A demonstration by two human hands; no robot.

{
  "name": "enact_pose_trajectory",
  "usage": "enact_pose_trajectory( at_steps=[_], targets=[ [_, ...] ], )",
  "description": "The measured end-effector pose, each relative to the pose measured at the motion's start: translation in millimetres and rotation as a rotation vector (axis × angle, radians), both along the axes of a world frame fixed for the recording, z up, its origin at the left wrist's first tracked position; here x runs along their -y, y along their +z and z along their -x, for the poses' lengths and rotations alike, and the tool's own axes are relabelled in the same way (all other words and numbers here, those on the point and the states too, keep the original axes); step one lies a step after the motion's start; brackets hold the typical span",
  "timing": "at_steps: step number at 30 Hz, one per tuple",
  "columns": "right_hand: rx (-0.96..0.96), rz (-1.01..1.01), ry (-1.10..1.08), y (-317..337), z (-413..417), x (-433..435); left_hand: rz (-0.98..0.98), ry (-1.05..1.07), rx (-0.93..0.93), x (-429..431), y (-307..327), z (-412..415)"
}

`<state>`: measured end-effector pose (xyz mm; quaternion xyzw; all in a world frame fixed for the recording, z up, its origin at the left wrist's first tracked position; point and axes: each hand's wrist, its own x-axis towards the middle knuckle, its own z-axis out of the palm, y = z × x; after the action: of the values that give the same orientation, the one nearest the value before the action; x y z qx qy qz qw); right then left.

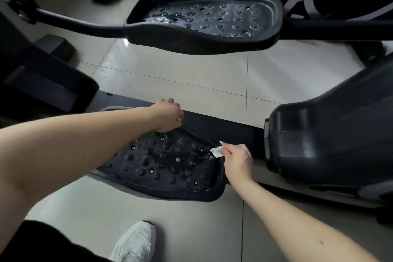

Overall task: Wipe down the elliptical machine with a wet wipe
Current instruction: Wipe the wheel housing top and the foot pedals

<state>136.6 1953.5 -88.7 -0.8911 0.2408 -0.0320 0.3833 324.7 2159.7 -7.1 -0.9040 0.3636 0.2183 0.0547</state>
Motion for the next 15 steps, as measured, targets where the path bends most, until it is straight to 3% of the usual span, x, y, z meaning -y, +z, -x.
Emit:
enact_pose_trajectory(
  at_steps=[8, 15],
  targets=[
    [0.031, -0.124, 0.221, 6.6, -90.2, -75.8, 0.090, 0.153, 0.232, -76.0, 14.1, -4.4],
    [-0.049, 0.003, 0.193, -2.4, -46.5, -21.3, 0.073, 0.333, 0.228, -120.9, 18.4, 4.6]
  ],
)
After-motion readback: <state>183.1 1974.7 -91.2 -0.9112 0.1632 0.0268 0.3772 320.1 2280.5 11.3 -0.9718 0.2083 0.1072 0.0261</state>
